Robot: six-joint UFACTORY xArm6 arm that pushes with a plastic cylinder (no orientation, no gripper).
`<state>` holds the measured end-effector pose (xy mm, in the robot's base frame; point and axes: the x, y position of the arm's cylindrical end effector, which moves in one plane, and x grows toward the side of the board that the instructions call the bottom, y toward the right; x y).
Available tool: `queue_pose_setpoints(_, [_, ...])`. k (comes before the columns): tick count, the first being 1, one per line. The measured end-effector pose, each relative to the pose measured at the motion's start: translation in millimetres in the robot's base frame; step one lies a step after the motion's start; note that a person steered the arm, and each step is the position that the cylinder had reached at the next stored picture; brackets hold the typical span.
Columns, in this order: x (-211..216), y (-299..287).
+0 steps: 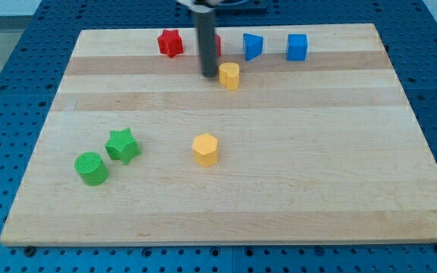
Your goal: Move your arm bottom right to hexagon
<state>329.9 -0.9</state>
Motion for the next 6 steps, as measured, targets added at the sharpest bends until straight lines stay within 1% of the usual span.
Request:
queue_pose_setpoints(1, [20,71])
queue_pose_setpoints(2, [24,66])
queue_pose_setpoints(3, [36,-20])
queue_pose_setpoints(4, [65,-35])
queue_pose_setpoints(5, [107,36])
queue_pose_setpoints(6, [196,17])
